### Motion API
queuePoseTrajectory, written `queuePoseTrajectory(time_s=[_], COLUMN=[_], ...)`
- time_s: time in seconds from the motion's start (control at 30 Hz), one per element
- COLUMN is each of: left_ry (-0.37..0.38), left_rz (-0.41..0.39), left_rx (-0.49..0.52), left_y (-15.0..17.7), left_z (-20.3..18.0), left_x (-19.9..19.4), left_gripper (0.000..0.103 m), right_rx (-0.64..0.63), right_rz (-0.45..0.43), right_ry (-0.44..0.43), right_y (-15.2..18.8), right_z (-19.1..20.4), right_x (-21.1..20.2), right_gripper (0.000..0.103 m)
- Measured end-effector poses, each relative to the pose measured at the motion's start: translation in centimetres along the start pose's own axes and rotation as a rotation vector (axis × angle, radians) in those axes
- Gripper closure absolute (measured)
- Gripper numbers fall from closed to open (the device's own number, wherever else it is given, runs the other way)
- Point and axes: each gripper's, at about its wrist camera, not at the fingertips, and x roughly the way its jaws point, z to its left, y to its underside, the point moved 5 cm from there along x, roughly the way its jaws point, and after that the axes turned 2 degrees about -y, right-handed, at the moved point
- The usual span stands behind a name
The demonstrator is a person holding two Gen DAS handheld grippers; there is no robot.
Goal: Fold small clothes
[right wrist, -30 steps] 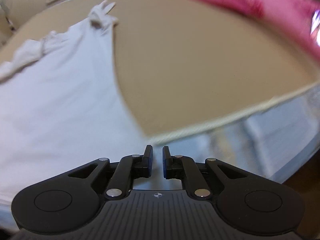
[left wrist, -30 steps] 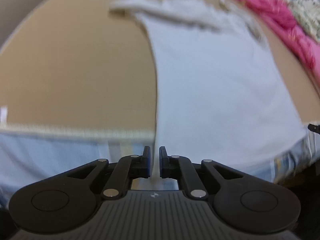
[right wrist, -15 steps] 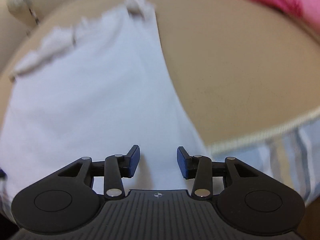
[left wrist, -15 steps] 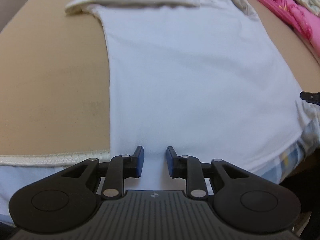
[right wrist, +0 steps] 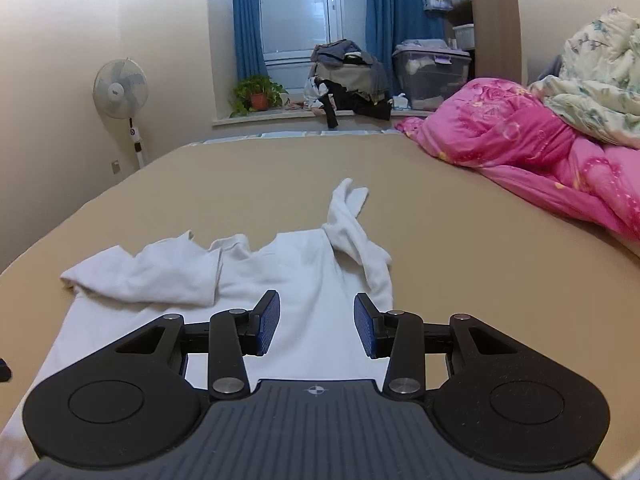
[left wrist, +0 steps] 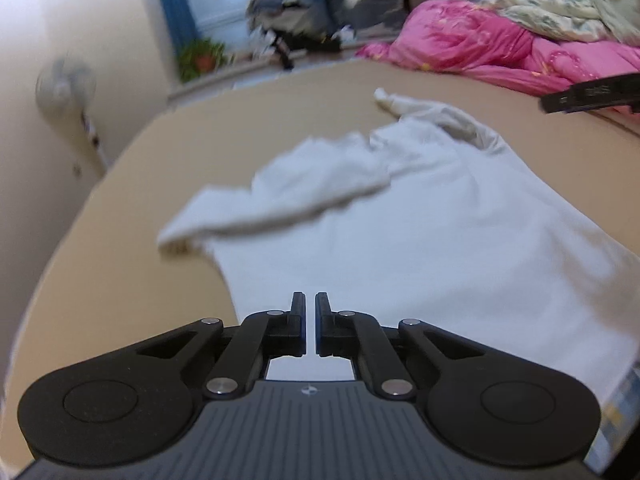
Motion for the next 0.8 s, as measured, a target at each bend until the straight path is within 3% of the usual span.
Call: queuePoseTrajectory(time_s=[0.1,0.2,0.3,0.33,0.37,0.43,0.5,0.53,0.6,0.63,0.7,0.77,0.8], left_ry=[-0.019,-0.033,-0.045,-0.051,-0.053,-0.066,-0.106,-0.116,-0.144,-0.183,-0.193,-0.208,-0.253], left_rz=[-0.018,-0.005,-0.005,-0.002,0.003,0.026,0.037,0.04,0.047,0.038,0.012,-0.039,-0.063], left_rx=[0.038,0.059,0.089,0.106,0.123,0.184,0.267,0.307,0.396,0.424,0.377,0.251,0.171], left_y=[-2.2,-4.9,-7.3,-8.0,-8.6,-9.4,-9.6,-9.5,-8.9,-8.9,-9.4,-10.5,-10.9], left_z=[-0.1,-1.0,-2.8,-3.6,-4.3,-6.2,-8.0,-8.7,-9.7,-9.4,-7.4,-3.1,0.1], left_x=[2.9,7.6,12.1,13.7,15.1,18.2,20.9,22.0,23.8,24.3,23.9,21.8,20.3], left_gripper=[0.098,0.097,0.094,0.086,0.07,0.047,0.046,0.046,0.066,0.097,0.101,0.102,0.102], right_rx=[0.057,0.059,0.118,0.133,0.141,0.138,0.127,0.12,0.114,0.117,0.117,0.106,0.095], right_rz=[0.037,0.064,0.135,0.156,0.178,0.209,0.214,0.213,0.22,0.227,0.245,0.256,0.261], right_ry=[-0.044,-0.03,-0.042,-0.049,-0.061,-0.089,-0.094,-0.094,-0.099,-0.101,-0.102,-0.102,-0.098], right_y=[-1.0,-1.1,0.5,1.0,1.1,1.4,1.4,1.4,1.4,1.4,1.6,1.7,1.9], right_z=[-0.3,-0.2,-0.4,-0.4,-0.5,-0.2,0.2,0.3,0.3,0.2,0.3,0.2,0.3], right_x=[2.5,4.8,6.7,7.2,7.7,8.3,8.8,8.9,9.3,9.7,10.1,10.6,10.7], right_gripper=[0.068,0.078,0.084,0.084,0.084,0.084,0.084,0.084,0.084,0.084,0.084,0.084,0.084])
